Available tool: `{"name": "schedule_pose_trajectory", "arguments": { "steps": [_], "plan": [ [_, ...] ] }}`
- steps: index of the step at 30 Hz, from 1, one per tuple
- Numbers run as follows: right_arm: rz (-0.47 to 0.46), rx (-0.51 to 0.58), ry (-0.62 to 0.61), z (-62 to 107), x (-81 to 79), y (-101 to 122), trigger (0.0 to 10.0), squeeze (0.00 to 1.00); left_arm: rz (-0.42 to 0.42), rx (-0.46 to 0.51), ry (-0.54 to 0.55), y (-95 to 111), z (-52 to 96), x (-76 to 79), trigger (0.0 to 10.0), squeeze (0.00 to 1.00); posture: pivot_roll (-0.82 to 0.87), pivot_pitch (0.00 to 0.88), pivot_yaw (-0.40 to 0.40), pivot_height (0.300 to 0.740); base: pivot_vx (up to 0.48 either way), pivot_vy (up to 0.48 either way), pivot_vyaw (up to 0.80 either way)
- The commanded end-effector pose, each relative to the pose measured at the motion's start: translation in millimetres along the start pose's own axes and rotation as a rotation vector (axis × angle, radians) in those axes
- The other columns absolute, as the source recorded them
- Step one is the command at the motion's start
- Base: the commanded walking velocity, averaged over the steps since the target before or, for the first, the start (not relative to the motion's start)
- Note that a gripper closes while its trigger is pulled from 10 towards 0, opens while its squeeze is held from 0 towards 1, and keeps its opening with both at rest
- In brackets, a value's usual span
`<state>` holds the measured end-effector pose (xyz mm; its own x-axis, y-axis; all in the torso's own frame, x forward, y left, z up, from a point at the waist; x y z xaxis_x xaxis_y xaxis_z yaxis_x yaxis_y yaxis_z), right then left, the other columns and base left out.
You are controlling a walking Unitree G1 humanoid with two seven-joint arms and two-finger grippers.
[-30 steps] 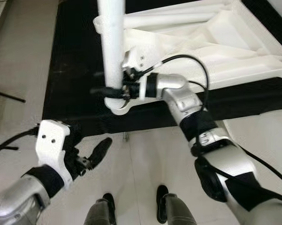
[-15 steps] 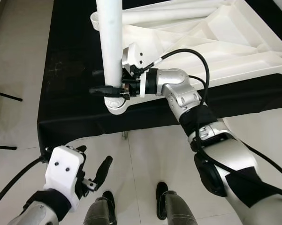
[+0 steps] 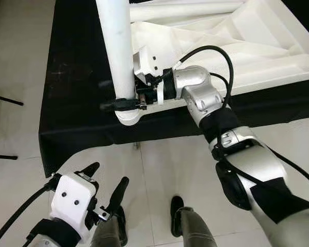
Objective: Building children table
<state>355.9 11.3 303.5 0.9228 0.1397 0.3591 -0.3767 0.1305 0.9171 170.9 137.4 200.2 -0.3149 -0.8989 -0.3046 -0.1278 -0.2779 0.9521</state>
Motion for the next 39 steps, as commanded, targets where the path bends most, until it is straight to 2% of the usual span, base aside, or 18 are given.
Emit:
{"name": "schedule_pose_trajectory", "arguments": {
  "steps": [1,4,5,6,7,8,12,17,23,28,33,34,37,39],
  "plan": [
    [-0.085,-0.139,0.138,-13.0,-18.5,-32.6,1.8,0.0,0.014,-0.015,0.005,-3.1,6.3,3.6,10.0,0.0,0.14,0.495,-0.01,0.74,0.0,0.0,0.0],
    [-0.083,-0.147,0.158,-15.3,-19.8,-32.0,1.8,0.0,0.014,-0.013,0.011,-3.3,7.3,3.7,10.0,0.0,0.14,0.496,-0.011,0.74,0.0,0.0,0.0],
    [-0.083,-0.148,0.17,-17.6,-20.4,-30.7,8.5,0.0,0.014,-0.013,0.014,-3.5,8.1,3.9,10.0,0.0,0.14,0.497,-0.013,0.74,0.0,0.0,0.0],
    [-0.083,-0.148,0.17,-17.6,-20.4,-30.7,8.5,0.0,0.014,-0.013,0.014,-3.5,8.1,3.9,10.0,0.0,0.14,0.497,-0.013,0.74,0.0,0.0,0.0],
    [-0.089,-0.141,0.181,-21.6,-20.7,-28.1,10.0,0.0,0.013,-0.012,0.018,-3.6,9.4,4.5,10.0,0.0,0.13,0.498,-0.017,0.74,0.0,0.0,0.0],
    [-0.089,-0.141,0.181,-21.6,-20.7,-28.1,10.0,0.0,0.013,-0.012,0.018,-3.6,9.4,4.5,10.0,0.0,0.13,0.498,-0.017,0.74,0.0,0.0,0.0],
    [-0.077,-0.162,0.15,-42.2,-18.0,-22.4,10.0,0.0,0.016,0.003,0.025,-2.5,12.0,7.7,10.0,0.0,0.13,0.504,-0.027,0.74,0.0,0.0,0.0],
    [-0.112,-0.151,0.052,-48.1,-9.7,-19.1,10.0,0.0,0.019,0.011,0.023,-1.8,12.9,8.7,10.0,0.0,0.12,0.502,-0.025,0.74,0.0,0.0,0.0],
    [-0.153,-0.143,-0.076,-43.5,0.3,-24.0,10.0,0.0,0.02,0.017,0.024,-1.3,13.7,9.8,10.0,0.0,0.12,0.498,-0.022,0.74,0.0,0.0,0.0],
    [-0.169,-0.127,-0.109,-39.2,2.3,-27.0,10.0,0.0,0.02,0.018,0.022,-1.1,13.3,10.1,10.0,0.0,0.12,0.496,-0.021,0.74,0.0,0.0,0.0],
    [-0.245,-0.005,-0.263,-21.3,14.4,-28.8,10.0,0.0,0.016,0.019,0.023,-0.8,12.4,9.1,10.0,0.0,0.12,0.494,-0.009,0.74,0.0,0.0,0.0],
    [-0.245,-0.005,-0.263,-21.3,14.4,-28.8,10.0,0.0,0.016,0.019,0.023,-0.8,12.4,9.1,10.0,0.0,0.12,0.494,-0.009,0.74,0.0,0.0,0.0],
    [-0.286,0.101,-0.276,-14.6,14.7,-23.7,10.0,0.0,0.013,0.017,0.022,-0.9,12.1,8.0,10.0,0.0,0.12,0.49,-0.005,0.74,0.0,0.0,0.0],
    [-0.29,0.134,-0.255,-12.9,11.6,-22.8,10.0,0.0,0.011,0.016,0.021,-1.0,11.9,7.5,10.0,0.0,0.12,0.487,0.001,0.74,0.0,0.0,0.0]
  ]
}}
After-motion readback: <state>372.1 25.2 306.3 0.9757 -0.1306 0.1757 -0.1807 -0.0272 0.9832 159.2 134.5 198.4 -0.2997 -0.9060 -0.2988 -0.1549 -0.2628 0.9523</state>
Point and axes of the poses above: a point about 5 cm out from each wrist's last joint towards the gripper, its own z axis pointing back from the gripper into the wrist, its own y axis along the axis of the wrist's last joint, x = y × z, the point moved 3 cm from there along -z, pointing out of the wrist towards the gripper, and after that the axes turned 8 degrees about -z, right-handed, at the moved point
